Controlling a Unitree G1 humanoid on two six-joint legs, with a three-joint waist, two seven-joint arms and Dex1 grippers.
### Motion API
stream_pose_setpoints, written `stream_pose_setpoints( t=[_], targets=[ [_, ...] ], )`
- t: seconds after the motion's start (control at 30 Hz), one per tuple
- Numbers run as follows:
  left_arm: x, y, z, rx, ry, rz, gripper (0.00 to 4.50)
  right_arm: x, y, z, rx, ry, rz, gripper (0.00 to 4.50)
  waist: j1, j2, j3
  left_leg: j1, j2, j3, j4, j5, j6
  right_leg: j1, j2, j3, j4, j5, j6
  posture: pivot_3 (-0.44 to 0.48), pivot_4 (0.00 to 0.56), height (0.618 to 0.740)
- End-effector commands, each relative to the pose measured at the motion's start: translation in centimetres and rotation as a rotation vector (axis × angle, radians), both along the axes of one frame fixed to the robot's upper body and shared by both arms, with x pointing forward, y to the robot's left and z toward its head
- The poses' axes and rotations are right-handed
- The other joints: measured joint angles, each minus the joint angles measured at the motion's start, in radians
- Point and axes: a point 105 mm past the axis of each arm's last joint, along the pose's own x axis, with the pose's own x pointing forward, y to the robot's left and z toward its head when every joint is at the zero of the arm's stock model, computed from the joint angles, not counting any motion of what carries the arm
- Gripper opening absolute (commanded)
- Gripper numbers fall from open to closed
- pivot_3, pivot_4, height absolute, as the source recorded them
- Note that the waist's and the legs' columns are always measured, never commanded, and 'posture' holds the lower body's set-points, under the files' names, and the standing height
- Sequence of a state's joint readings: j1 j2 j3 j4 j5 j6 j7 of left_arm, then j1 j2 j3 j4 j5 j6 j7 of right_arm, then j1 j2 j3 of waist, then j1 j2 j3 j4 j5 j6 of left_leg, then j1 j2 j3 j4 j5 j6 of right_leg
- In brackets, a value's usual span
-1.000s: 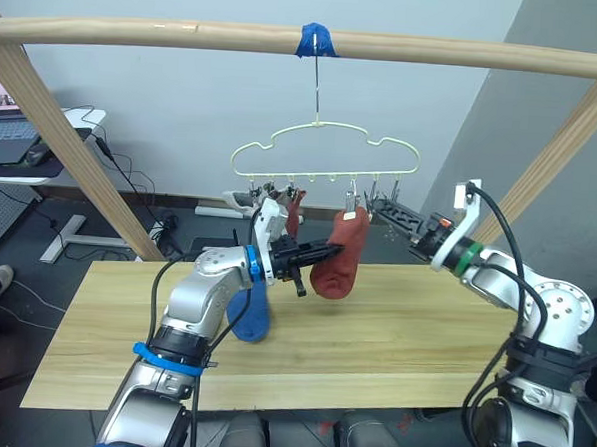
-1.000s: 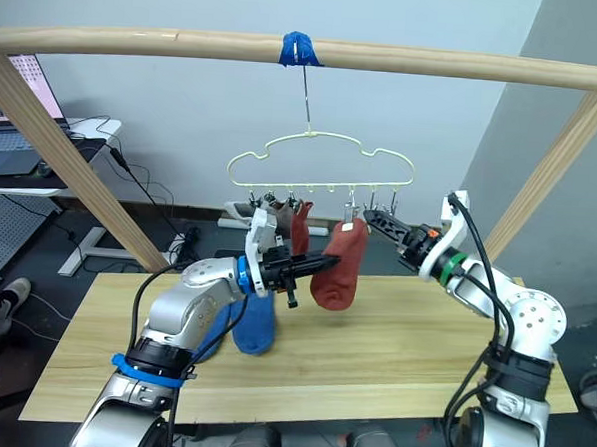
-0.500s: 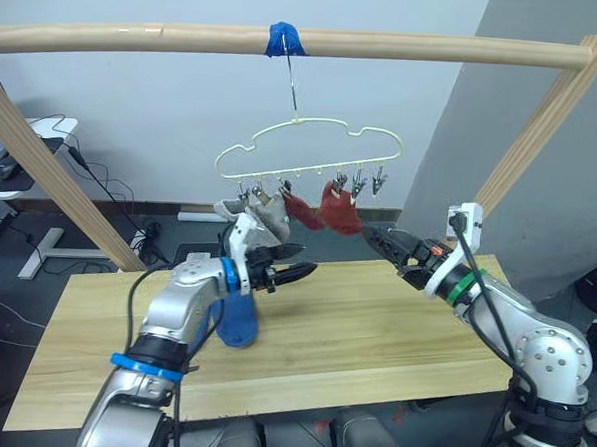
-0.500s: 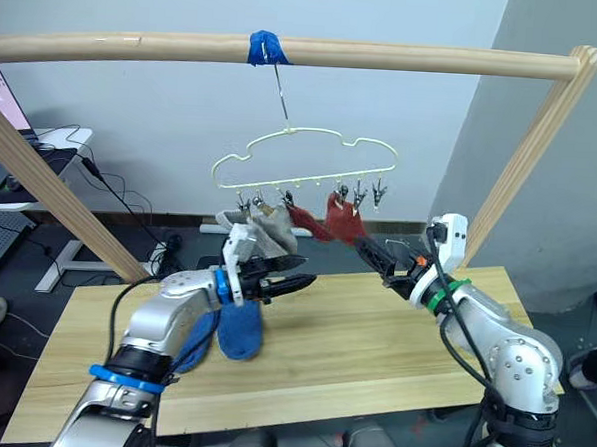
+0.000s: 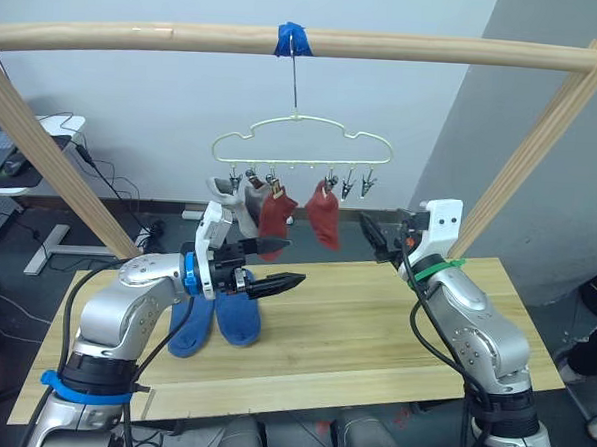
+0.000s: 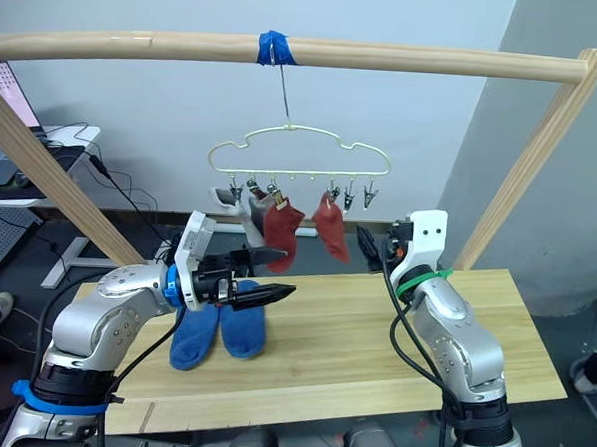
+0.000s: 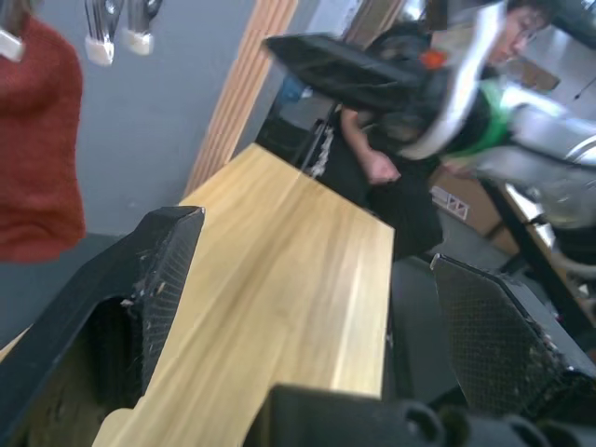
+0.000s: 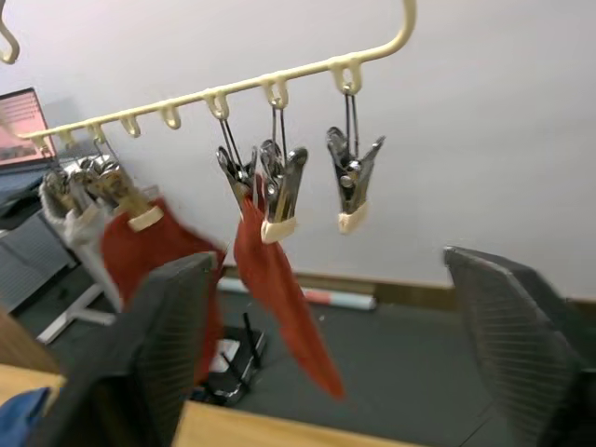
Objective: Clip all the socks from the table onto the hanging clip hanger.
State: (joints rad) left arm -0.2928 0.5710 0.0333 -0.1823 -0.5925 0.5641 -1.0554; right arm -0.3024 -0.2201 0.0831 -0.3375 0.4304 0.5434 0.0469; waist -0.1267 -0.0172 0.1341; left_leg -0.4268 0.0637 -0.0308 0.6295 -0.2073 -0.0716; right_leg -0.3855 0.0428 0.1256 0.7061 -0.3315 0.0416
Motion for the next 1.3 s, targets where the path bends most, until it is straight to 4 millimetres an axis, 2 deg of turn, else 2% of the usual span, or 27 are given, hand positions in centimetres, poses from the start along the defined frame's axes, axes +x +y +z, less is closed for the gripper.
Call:
stream_pose_setpoints(
  t=[0.03, 0.07, 0.43, 0.77, 1.3],
  targets=[
    [-0.3, 0.3, 1.3, -0.009, -0.050, 0.011, 4.50, 0.4, 0.4, 1.5, -0.062, -0.110, -0.019, 2.79, 0.005, 0.000, 0.000, 0.000, 0.000, 0.000, 0.000, 0.000, 0.000, 0.000, 0.000, 0.000, 0.000, 0.000, 0.000, -0.010, 0.120, 0.740],
    [-0.2, 0.4, 1.3, -0.013, -0.057, 0.029, 4.50, 0.7, 0.6, 1.6, -0.074, -0.127, -0.030, 2.49, 0.009, 0.000, 0.000, 0.000, 0.000, 0.000, 0.000, 0.000, 0.000, 0.000, 0.000, 0.000, 0.000, 0.000, 0.000, -0.002, 0.117, 0.740],
    [-0.1, 0.3, 1.4, -0.031, -0.076, 0.067, 4.50, 2.7, 1.3, 1.1, -0.090, -0.159, -0.090, 2.49, 0.045, 0.000, 0.000, 0.001, 0.000, 0.001, 0.000, 0.000, 0.000, 0.000, 0.000, 0.000, 0.000, 0.000, 0.000, 0.024, 0.112, 0.740],
    [-0.2, 0.2, 1.4, -0.030, -0.080, 0.066, 4.50, 3.7, 0.7, 1.0, -0.106, -0.163, -0.161, 2.49, 0.047, 0.000, 0.000, 0.001, 0.000, 0.001, 0.000, 0.000, 0.000, 0.000, -0.001, 0.000, 0.000, 0.001, -0.001, 0.031, 0.107, 0.740],
    [-0.1, 0.0, 1.4, -0.029, -0.086, 0.061, 4.50, 5.2, 1.5, 1.3, -0.108, -0.161, -0.171, 2.49, 0.046, 0.000, 0.000, 0.001, 0.000, 0.001, 0.000, 0.000, 0.000, 0.000, -0.001, 0.000, 0.001, 0.003, -0.005, 0.031, 0.103, 0.740]
  ],
)
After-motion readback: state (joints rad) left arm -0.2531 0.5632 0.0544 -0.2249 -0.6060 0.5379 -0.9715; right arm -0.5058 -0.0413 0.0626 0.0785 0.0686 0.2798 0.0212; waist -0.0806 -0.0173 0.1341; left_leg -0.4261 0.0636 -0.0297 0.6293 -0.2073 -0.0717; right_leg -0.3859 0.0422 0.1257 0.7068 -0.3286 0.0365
